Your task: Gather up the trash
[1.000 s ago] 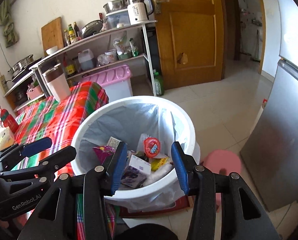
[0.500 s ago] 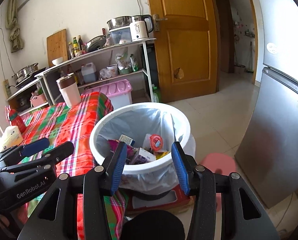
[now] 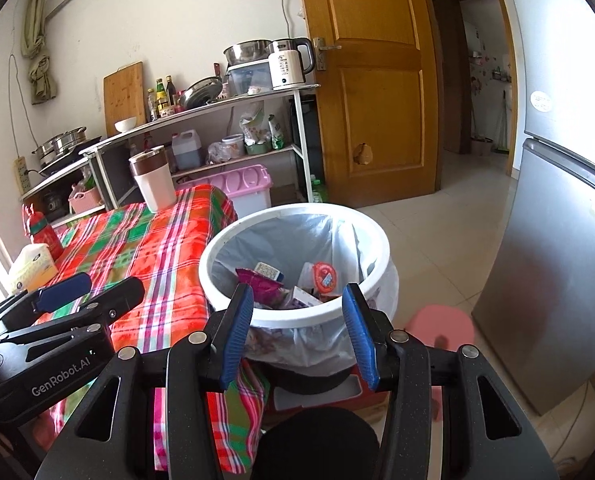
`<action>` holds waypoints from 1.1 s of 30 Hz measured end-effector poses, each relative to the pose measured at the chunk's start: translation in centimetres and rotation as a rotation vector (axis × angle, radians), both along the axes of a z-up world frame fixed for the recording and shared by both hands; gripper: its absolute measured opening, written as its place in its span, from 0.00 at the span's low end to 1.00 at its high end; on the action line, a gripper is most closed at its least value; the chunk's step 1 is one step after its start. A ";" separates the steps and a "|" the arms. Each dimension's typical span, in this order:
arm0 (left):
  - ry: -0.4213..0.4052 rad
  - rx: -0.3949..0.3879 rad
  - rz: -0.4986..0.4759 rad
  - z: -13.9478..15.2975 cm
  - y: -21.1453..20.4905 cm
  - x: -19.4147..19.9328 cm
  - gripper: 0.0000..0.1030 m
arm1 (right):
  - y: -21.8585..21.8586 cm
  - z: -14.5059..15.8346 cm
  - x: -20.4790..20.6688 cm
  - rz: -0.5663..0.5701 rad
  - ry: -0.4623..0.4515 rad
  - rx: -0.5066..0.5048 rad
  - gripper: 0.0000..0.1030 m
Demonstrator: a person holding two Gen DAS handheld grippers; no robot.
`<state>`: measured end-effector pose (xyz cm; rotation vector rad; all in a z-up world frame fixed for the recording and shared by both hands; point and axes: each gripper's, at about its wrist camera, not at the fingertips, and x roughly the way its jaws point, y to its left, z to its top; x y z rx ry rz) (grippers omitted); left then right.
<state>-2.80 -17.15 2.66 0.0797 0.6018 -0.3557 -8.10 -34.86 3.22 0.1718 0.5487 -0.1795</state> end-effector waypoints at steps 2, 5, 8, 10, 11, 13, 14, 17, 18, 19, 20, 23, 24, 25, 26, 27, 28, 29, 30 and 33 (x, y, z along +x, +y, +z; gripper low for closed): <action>0.000 -0.001 0.004 0.0 0.1 0.0 0.68 | 0.3 0.0 -0.1 0.001 -0.005 -0.012 0.46; 0.002 -0.006 0.005 0.0 0.2 -0.1 0.68 | 0.5 0.1 -0.2 -0.002 -0.010 -0.019 0.46; 0.002 -0.006 0.003 0.0 0.2 -0.2 0.68 | 0.5 0.0 -0.2 -0.004 -0.009 -0.021 0.46; 0.005 -0.004 0.005 -0.1 0.2 -0.3 0.68 | 0.5 -0.1 -0.1 -0.004 -0.005 -0.019 0.46; 0.008 -0.005 0.002 -0.1 0.1 -0.3 0.68 | 0.5 -0.1 0.0 -0.005 -0.005 -0.017 0.46; 0.013 -0.003 0.001 -0.2 0.1 -0.3 0.68 | 0.4 -0.1 -0.1 -0.006 -0.006 -0.015 0.46; 0.013 -0.002 -0.001 -0.2 0.1 -0.3 0.68 | 0.4 -0.1 -0.1 -0.007 -0.006 -0.016 0.46; 0.014 -0.002 -0.002 -0.2 0.1 -0.3 0.68 | 0.4 -0.1 -0.1 -0.007 -0.007 -0.015 0.46; 0.016 0.001 -0.002 -0.3 0.0 -0.3 0.68 | 0.4 -0.1 -0.2 -0.007 -0.007 -0.015 0.46; 0.016 0.001 0.001 -0.3 0.1 -0.3 0.68 | 0.4 -0.1 -0.2 -0.006 -0.008 -0.014 0.46; 0.016 0.001 0.000 -0.3 0.1 -0.4 0.68 | 0.4 -0.2 -0.2 -0.006 -0.007 -0.014 0.46; 0.016 0.001 0.001 -0.3 0.1 -0.4 0.68 | 0.4 -0.1 -0.2 -0.002 -0.005 -0.015 0.46; 0.016 0.002 0.000 -0.3 0.1 -0.4 0.68 | 0.4 -0.1 -0.2 -0.002 -0.005 -0.015 0.46; 0.017 0.002 0.000 -0.3 0.1 -0.4 0.68 | 0.4 -0.1 -0.2 -0.002 -0.005 -0.014 0.46; 0.016 0.001 0.000 -0.3 0.1 -0.4 0.68 | 0.4 -0.1 -0.2 -0.002 -0.006 -0.014 0.46; 0.018 0.001 -0.001 -0.3 0.1 -0.4 0.68 | 0.4 -0.1 -0.2 -0.002 -0.006 -0.014 0.46; 0.019 0.001 0.000 -0.3 0.0 -0.4 0.68 | 0.4 -0.1 -0.2 -0.002 -0.006 -0.014 0.46; 0.019 0.000 0.000 -0.2 0.0 -0.4 0.68 | 0.4 0.0 -0.2 -0.002 -0.006 -0.013 0.46; 0.019 0.001 -0.002 -0.2 0.1 -0.4 0.68 | 0.4 0.0 -0.2 -0.001 -0.006 -0.012 0.46; 0.018 0.003 -0.003 -0.2 0.0 -0.4 0.68 | 0.4 -0.1 -0.2 -0.002 -0.005 -0.013 0.46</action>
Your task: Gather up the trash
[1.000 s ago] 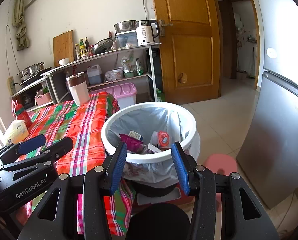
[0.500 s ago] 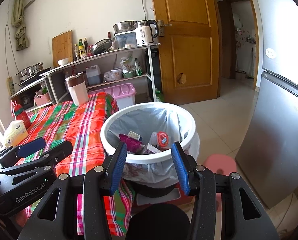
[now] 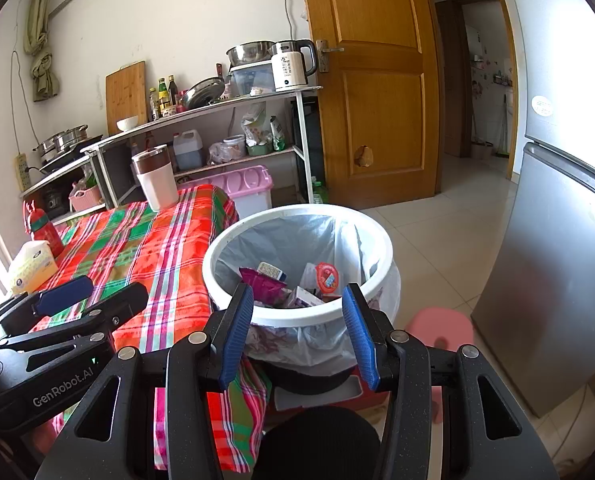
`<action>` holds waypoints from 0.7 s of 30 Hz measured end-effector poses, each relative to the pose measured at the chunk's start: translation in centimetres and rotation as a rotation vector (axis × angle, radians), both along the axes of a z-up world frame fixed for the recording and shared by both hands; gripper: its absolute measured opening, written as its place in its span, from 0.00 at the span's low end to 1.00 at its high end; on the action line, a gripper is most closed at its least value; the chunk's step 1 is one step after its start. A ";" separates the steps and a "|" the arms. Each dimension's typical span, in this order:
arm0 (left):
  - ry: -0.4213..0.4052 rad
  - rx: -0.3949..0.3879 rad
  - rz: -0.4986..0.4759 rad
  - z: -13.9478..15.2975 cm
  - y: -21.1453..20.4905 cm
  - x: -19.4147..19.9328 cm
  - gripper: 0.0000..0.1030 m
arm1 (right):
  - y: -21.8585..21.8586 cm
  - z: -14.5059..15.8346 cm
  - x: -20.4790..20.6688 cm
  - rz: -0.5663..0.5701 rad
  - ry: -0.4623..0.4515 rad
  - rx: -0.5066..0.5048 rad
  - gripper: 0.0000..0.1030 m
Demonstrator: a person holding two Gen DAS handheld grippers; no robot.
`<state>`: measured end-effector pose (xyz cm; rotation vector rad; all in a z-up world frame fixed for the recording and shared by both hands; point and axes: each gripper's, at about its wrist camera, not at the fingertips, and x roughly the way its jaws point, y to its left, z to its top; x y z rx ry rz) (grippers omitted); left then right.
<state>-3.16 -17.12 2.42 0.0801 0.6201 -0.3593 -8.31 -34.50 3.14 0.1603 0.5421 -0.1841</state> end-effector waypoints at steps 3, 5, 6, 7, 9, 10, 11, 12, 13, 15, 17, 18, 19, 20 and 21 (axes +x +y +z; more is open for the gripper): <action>0.001 0.001 -0.002 0.0 0.0 0.0 0.68 | 0.0 0.0 0.0 0.000 -0.001 0.001 0.46; 0.001 0.000 -0.001 0.0 0.0 0.0 0.68 | 0.1 0.1 0.0 0.001 -0.001 0.000 0.46; 0.001 0.000 -0.001 0.0 0.0 0.0 0.68 | 0.1 0.1 0.0 0.001 -0.001 0.000 0.46; 0.001 0.000 -0.001 0.0 0.0 0.0 0.68 | 0.1 0.1 0.0 0.001 -0.001 0.001 0.46; 0.001 0.000 -0.002 0.0 0.0 0.0 0.68 | 0.1 0.1 0.0 0.001 -0.002 0.000 0.46; 0.002 0.001 -0.002 0.0 -0.1 0.0 0.68 | 0.1 0.1 0.0 0.001 -0.001 0.001 0.46; 0.003 0.002 -0.001 -0.1 0.0 0.0 0.68 | 0.1 0.1 0.0 0.000 0.001 0.001 0.46; 0.002 0.001 0.000 0.0 0.0 0.0 0.68 | 0.1 0.1 0.0 0.000 0.000 0.001 0.46; 0.002 0.001 -0.001 0.0 0.0 0.0 0.69 | 0.2 0.1 0.0 0.000 -0.002 0.001 0.46; 0.002 0.001 0.000 0.0 0.0 0.0 0.69 | 0.2 0.2 0.0 0.000 -0.003 0.000 0.46; 0.002 0.001 0.000 0.0 0.0 0.0 0.69 | 0.3 0.2 0.0 0.001 -0.006 0.001 0.46; 0.003 0.002 0.000 0.0 0.0 0.0 0.69 | 0.3 0.2 0.1 0.001 -0.005 0.000 0.46; 0.002 0.001 -0.001 0.0 0.0 0.0 0.69 | 0.3 0.2 0.1 0.000 -0.005 0.000 0.46; 0.001 0.002 -0.002 0.1 0.0 -0.1 0.69 | 0.2 0.3 0.0 0.001 -0.006 0.002 0.46; 0.001 0.003 -0.002 0.1 0.0 -0.1 0.69 | 0.3 0.2 0.1 0.002 -0.004 0.003 0.46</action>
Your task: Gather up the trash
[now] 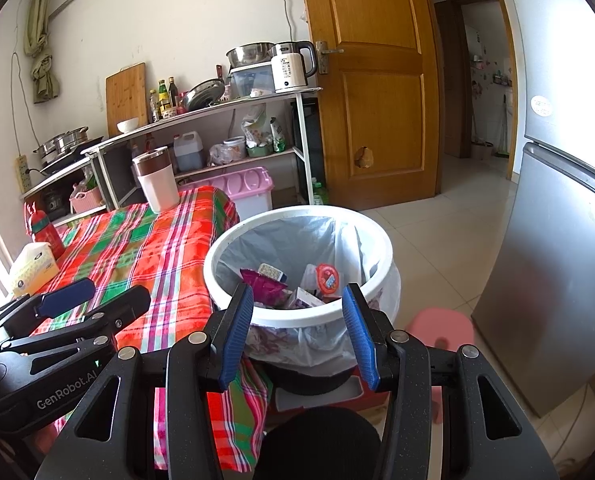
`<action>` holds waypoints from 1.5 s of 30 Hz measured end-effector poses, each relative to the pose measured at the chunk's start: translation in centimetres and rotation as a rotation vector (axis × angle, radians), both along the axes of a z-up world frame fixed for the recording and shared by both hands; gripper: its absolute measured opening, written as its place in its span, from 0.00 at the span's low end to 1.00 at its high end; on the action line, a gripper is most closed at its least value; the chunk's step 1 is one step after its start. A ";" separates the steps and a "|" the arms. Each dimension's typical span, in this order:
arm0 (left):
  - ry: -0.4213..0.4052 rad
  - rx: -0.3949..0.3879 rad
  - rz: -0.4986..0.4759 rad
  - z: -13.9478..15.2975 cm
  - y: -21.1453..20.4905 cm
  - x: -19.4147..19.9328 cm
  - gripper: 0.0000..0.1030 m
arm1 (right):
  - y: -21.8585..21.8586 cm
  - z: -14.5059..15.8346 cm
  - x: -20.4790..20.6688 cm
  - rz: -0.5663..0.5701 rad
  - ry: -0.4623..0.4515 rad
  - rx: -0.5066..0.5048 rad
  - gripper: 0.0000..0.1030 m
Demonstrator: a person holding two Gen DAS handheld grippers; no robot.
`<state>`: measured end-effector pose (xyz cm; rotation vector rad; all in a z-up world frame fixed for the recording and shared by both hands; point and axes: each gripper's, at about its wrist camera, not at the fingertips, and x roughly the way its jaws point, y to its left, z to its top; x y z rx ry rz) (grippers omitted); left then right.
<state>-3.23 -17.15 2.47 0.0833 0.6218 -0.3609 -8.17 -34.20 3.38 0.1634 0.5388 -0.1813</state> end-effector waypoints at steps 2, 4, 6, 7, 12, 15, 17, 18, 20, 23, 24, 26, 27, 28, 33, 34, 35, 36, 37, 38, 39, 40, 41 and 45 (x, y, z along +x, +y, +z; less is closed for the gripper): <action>-0.001 0.000 0.000 0.0 0.0 0.0 0.69 | 0.0 -0.1 0.0 -0.001 0.002 0.002 0.46; 0.001 0.000 -0.001 0.0 0.0 0.0 0.69 | 0.0 -0.1 0.0 -0.002 0.002 0.005 0.46; 0.001 0.002 -0.001 0.0 0.0 0.0 0.69 | 0.0 -0.1 0.0 -0.002 0.000 0.004 0.46; 0.001 0.001 0.000 0.0 0.0 0.0 0.69 | 0.0 -0.2 0.0 -0.001 0.000 0.005 0.46; -0.002 0.001 -0.003 -0.1 0.0 0.1 0.69 | -0.2 -0.3 0.0 -0.005 -0.003 0.008 0.46; -0.002 0.001 -0.003 -0.1 0.0 0.0 0.69 | -0.2 -0.4 -0.1 -0.006 -0.003 0.010 0.46; -0.002 0.001 -0.003 0.0 0.0 0.0 0.69 | -0.2 -0.4 -0.1 -0.006 -0.003 0.010 0.46; -0.002 0.001 -0.003 0.0 0.0 0.0 0.69 | -0.2 -0.4 -0.1 -0.005 -0.003 0.011 0.46; -0.001 0.001 -0.002 0.0 0.0 0.0 0.69 | -0.2 -0.4 -0.1 -0.006 -0.001 0.008 0.46; -0.001 0.001 -0.002 -0.1 0.0 0.0 0.69 | -0.2 -0.4 -0.1 -0.005 -0.003 0.009 0.46; -0.001 0.001 -0.002 -0.1 0.0 0.0 0.69 | -0.3 -0.4 -0.2 -0.005 -0.002 0.010 0.46; -0.001 0.001 -0.002 -0.1 0.0 0.0 0.69 | -0.2 -0.5 -0.2 -0.004 -0.002 0.011 0.46; -0.001 0.001 -0.002 0.0 0.0 0.0 0.69 | -0.2 -0.5 -0.2 -0.005 -0.003 0.011 0.46; -0.001 0.000 -0.001 -0.1 0.0 0.0 0.69 | -0.2 -0.5 -0.3 -0.005 -0.002 0.011 0.46; -0.001 0.000 -0.001 -0.1 0.0 0.1 0.69 | -0.3 -0.4 -0.3 -0.005 -0.002 0.011 0.46; -0.001 0.001 -0.001 -0.1 0.0 0.1 0.69 | -0.2 -0.5 -0.3 -0.005 -0.003 0.012 0.46; -0.001 0.001 -0.001 -0.1 0.0 0.1 0.69 | -0.3 -0.4 -0.2 -0.005 -0.002 0.011 0.46; -0.001 0.000 -0.001 -0.1 0.0 0.1 0.69 | -0.2 -0.5 -0.2 -0.005 -0.001 0.011 0.46; -0.001 0.000 -0.001 -0.1 0.0 0.1 0.69 | -0.2 -0.5 -0.3 -0.005 -0.001 0.012 0.46; -0.001 0.000 -0.001 -0.1 0.0 0.1 0.69 | -0.2 -0.5 -0.2 -0.004 -0.001 0.013 0.46; 0.000 0.000 -0.001 -0.1 0.0 0.1 0.69 | -0.2 -0.5 -0.3 -0.004 -0.001 0.014 0.46; 0.001 0.000 -0.001 -0.1 0.0 0.1 0.69 | -0.2 -0.5 -0.2 -0.005 0.000 0.013 0.46; 0.001 0.000 -0.001 -0.1 0.0 0.1 0.69 | -0.1 -0.5 -0.2 -0.004 -0.001 0.013 0.46; 0.001 0.000 -0.003 -0.1 0.0 0.0 0.69 | -0.2 -0.5 -0.2 -0.004 -0.001 0.014 0.46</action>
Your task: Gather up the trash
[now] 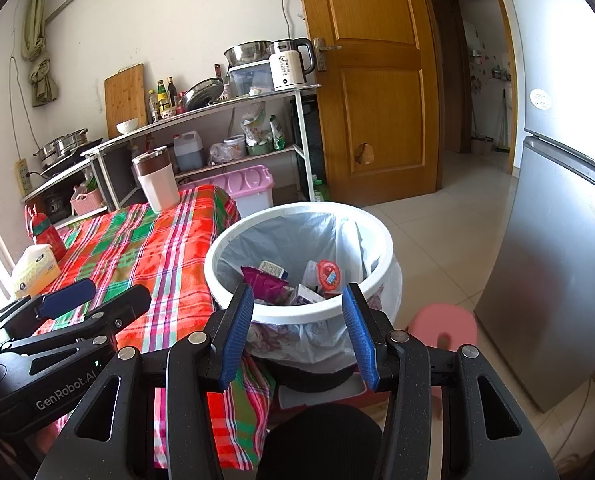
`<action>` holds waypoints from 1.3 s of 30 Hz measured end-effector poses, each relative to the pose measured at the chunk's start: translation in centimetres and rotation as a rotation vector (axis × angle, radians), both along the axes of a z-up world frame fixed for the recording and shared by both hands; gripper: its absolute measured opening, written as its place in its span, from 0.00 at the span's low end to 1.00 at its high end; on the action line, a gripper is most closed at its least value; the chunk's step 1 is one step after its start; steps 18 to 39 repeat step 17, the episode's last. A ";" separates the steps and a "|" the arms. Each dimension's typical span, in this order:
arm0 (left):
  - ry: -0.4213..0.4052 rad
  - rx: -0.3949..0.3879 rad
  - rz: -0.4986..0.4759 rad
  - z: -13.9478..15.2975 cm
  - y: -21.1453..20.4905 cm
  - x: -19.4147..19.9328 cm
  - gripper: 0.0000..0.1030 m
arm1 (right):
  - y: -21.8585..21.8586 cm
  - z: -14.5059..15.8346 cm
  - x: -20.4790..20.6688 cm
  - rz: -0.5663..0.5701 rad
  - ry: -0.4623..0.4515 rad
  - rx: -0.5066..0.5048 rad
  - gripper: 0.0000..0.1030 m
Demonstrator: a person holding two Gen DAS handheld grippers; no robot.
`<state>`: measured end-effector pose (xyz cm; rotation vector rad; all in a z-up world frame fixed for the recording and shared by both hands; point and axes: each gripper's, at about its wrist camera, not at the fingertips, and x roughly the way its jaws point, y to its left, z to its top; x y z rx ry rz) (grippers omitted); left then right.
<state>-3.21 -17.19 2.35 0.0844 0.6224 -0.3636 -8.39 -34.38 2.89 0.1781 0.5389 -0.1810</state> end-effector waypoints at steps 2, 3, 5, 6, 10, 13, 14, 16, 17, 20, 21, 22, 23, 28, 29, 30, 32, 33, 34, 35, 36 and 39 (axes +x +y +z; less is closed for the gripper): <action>0.001 0.000 -0.001 0.0 0.0 0.0 0.69 | 0.0 0.0 0.0 0.000 0.001 -0.002 0.46; 0.001 0.000 -0.002 0.0 0.0 0.0 0.69 | 0.0 0.0 0.0 -0.001 0.001 -0.001 0.46; 0.001 0.000 -0.001 0.0 0.0 0.0 0.69 | 0.0 0.0 0.0 -0.001 0.001 0.001 0.46; 0.001 0.000 0.000 0.0 0.0 0.0 0.69 | 0.0 0.0 0.0 -0.001 0.000 -0.001 0.46; 0.005 -0.001 -0.001 -0.1 0.0 0.0 0.69 | 0.0 0.0 0.0 0.001 0.000 -0.001 0.46; 0.010 -0.003 -0.003 -0.2 0.1 0.0 0.69 | 0.0 0.0 0.0 0.000 0.001 0.000 0.46; 0.010 -0.002 -0.003 -0.2 0.2 0.0 0.69 | 0.0 0.0 0.0 -0.001 0.001 0.000 0.46; 0.010 -0.004 -0.004 -0.2 0.2 0.0 0.69 | 0.0 0.0 0.0 0.000 0.000 0.001 0.46; 0.012 -0.004 -0.005 -0.2 0.1 0.0 0.69 | 0.0 0.0 0.0 -0.001 0.001 0.000 0.46; 0.012 -0.004 -0.005 -0.2 0.1 0.0 0.69 | 0.0 0.0 0.0 -0.001 0.001 0.000 0.46; 0.012 -0.004 -0.005 -0.2 0.1 0.0 0.69 | 0.0 0.0 0.0 -0.001 0.001 0.000 0.46; 0.012 -0.004 -0.005 -0.2 0.1 0.0 0.69 | 0.0 0.0 0.0 -0.001 0.001 0.000 0.46; 0.012 -0.004 -0.005 -0.2 0.1 0.0 0.69 | 0.0 0.0 0.0 -0.001 0.001 0.000 0.46; 0.012 -0.004 -0.005 -0.2 0.1 0.0 0.69 | 0.0 0.0 0.0 -0.001 0.001 0.000 0.46; 0.012 -0.004 -0.005 -0.2 0.1 0.0 0.69 | 0.0 0.0 0.0 -0.001 0.001 0.000 0.46; 0.012 -0.004 -0.005 -0.2 0.1 0.0 0.69 | 0.0 0.0 0.0 -0.001 0.001 0.000 0.46; 0.012 -0.004 -0.005 -0.2 0.1 0.0 0.69 | 0.0 0.0 0.0 -0.001 0.001 0.000 0.46; 0.012 -0.004 -0.005 -0.2 0.1 0.0 0.69 | 0.0 0.0 0.0 -0.001 0.001 0.000 0.46; 0.012 -0.004 -0.005 -0.2 0.1 0.0 0.69 | 0.0 0.0 0.0 -0.001 0.001 0.000 0.46; 0.012 -0.004 -0.005 -0.2 0.1 0.0 0.69 | 0.0 0.0 0.0 -0.001 0.001 0.000 0.46; 0.012 -0.004 -0.005 -0.2 0.1 0.0 0.69 | 0.0 0.0 0.0 -0.001 0.001 0.000 0.46; 0.012 -0.004 -0.005 -0.2 0.1 0.0 0.69 | 0.0 0.0 0.0 -0.001 0.001 0.000 0.46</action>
